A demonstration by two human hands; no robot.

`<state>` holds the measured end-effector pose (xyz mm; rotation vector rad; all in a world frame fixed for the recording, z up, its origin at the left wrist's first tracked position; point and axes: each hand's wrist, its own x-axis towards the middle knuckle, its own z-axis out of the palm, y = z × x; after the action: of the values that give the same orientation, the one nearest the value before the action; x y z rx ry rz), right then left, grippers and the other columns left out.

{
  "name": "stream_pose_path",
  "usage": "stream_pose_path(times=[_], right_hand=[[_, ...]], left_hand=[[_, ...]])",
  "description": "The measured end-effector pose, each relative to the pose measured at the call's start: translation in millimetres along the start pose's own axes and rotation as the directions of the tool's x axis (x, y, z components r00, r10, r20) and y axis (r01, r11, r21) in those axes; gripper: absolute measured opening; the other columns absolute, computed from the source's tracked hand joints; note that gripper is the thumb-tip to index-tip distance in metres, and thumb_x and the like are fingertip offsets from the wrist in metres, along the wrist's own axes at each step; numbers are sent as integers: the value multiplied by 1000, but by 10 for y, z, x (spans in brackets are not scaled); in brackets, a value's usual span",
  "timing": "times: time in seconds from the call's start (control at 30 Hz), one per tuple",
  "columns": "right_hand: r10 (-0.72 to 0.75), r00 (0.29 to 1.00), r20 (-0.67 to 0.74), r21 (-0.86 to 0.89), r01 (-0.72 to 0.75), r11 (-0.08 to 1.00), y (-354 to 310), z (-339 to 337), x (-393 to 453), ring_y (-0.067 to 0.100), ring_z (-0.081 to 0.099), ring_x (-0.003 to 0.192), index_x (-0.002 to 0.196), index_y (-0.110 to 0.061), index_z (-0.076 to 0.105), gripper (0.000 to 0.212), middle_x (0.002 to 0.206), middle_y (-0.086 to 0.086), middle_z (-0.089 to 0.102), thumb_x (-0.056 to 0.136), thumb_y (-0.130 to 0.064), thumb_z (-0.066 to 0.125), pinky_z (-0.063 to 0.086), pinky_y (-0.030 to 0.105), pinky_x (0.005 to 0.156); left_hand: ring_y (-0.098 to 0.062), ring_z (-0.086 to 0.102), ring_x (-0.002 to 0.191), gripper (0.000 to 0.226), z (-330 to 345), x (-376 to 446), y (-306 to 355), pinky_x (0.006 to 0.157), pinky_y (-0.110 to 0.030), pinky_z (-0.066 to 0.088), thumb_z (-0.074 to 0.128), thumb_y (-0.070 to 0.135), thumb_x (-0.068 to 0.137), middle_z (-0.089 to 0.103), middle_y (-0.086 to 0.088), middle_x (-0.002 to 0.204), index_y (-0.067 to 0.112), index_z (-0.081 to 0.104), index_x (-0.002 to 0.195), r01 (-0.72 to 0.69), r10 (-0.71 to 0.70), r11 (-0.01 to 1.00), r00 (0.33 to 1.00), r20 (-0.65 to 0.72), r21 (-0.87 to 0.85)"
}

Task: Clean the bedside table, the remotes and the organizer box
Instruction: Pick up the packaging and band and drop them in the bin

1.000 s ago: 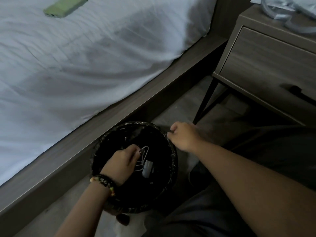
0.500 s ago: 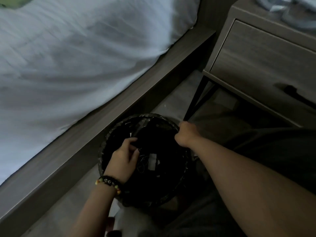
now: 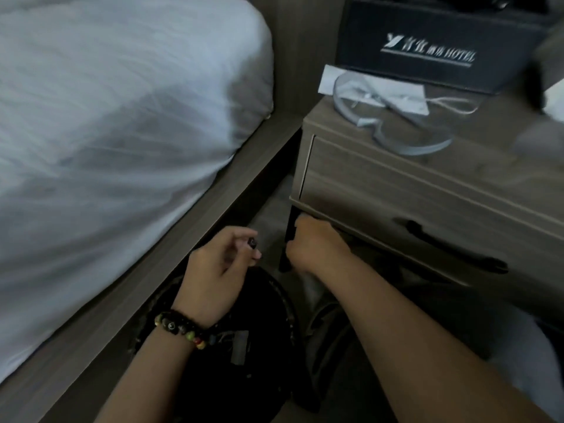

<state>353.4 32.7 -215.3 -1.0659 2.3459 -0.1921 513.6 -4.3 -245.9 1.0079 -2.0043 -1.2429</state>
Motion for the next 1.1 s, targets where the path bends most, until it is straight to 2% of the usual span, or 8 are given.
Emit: stream_pose_path(times=[0.13, 0.3, 0.5, 0.57, 0.7, 0.87, 1.03, 1.1], right_hand=[[-174, 955, -242, 199, 224, 954, 157, -656, -283, 19, 60, 102, 110, -23, 58, 21, 106, -1, 64, 90, -25, 55, 51, 34, 90], [-360, 795, -489, 266, 529, 806, 417, -1023, -664, -8, 60, 89, 107, -24, 67, 23, 92, -20, 65, 86, -13, 64, 44, 2, 72], [-217, 656, -723, 386, 644, 661, 652, -1293, -729, 0, 66, 76, 92, -28, 71, 25, 81, -18, 70, 85, -5, 65, 47, 7, 63], [-166, 621, -766, 387, 653, 651, 692, -1356, -725, 1, 66, 76, 90, -28, 70, 25, 82, -17, 70, 84, -4, 65, 47, 8, 64], [-137, 591, -795, 360, 642, 677, 792, -1399, -723, 5, 66, 72, 90, -26, 70, 25, 81, -13, 70, 83, -2, 65, 47, 8, 60], [-94, 542, -835, 344, 649, 679, 862, -1385, -602, 4, 64, 73, 93, -23, 70, 25, 85, -12, 69, 83, -1, 62, 49, 11, 61], [-163, 397, -903, 196, 719, 667, 808, -1360, -629, 5, 58, 104, 118, -14, 59, 36, 112, -6, 62, 83, -7, 61, 51, 21, 84], [-174, 415, -893, 196, 708, 678, 777, -1375, -651, 5, 51, 116, 128, -19, 50, 49, 122, -7, 55, 82, -12, 66, 47, 21, 92]], left_hand=[[-6, 69, 77, 18, -87, 447, 537, 76, -27, 53, 55, 20, 95, 71, 11, 83, 36, 60, 100, -179, 179, 984, 984, 23, -8], [2, 63, 84, 19, -12, 975, 1174, 74, -7, 44, 59, 19, 90, 70, 10, 90, 28, 62, 107, -417, 404, 892, 909, 105, 175], [-4, 51, 105, 25, 293, 1495, 1664, 86, -2, 32, 59, 15, 90, 54, 9, 110, 19, 60, 115, -589, 569, 722, 804, 172, 363], [-15, 44, 115, 32, 402, 1662, 1736, 92, -10, 31, 59, 20, 90, 49, 2, 119, 17, 56, 122, -546, 554, 702, 822, 131, 457], [-33, 42, 118, 36, 546, 1925, 1750, 93, -40, 40, 51, 36, 92, 52, -13, 120, 14, 53, 120, -225, 304, 706, 953, 0, 672], [-36, 55, 94, 33, 597, 1976, 1664, 66, -35, 38, 43, 42, 95, 54, -11, 88, 15, 52, 78, -207, 283, 657, 959, 17, 725], [-26, 45, 65, 32, 550, 1670, 1839, 49, -31, 27, 37, 41, 100, 40, 4, 60, 15, 46, 82, -232, 412, 656, 907, -83, 718], [-26, 44, 64, 29, 455, 1532, 1969, 54, -32, 30, 37, 40, 100, 42, 3, 59, 15, 45, 85, -269, 479, 658, 870, -116, 703]])
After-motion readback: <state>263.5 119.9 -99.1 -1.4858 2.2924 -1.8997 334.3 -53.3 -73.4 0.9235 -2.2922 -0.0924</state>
